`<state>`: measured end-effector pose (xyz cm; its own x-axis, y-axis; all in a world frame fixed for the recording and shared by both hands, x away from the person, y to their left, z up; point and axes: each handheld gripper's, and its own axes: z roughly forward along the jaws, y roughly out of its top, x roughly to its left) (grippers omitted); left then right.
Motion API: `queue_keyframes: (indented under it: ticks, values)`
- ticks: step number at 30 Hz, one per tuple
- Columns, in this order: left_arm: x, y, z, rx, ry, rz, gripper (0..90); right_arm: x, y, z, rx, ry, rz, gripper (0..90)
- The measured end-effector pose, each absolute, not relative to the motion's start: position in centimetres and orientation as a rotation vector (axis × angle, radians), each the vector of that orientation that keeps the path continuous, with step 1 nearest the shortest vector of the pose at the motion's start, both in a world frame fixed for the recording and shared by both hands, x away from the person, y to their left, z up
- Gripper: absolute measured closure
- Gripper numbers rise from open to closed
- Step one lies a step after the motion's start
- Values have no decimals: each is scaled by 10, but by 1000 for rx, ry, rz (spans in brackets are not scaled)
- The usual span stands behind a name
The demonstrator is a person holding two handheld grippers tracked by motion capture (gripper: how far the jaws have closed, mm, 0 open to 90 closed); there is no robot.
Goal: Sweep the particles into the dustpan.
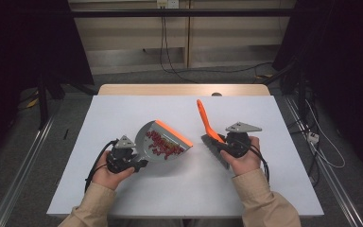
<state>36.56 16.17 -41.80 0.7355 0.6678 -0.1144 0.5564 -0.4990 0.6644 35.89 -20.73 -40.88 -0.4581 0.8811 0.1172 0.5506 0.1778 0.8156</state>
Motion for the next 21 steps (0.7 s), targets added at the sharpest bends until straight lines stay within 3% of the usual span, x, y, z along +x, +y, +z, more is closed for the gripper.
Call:
queue_keyframes:
  ticks: [21]
  values:
    - [372,188,-421,2162,1088,262,640,360,-214,-408,1369,2049,1196,713]
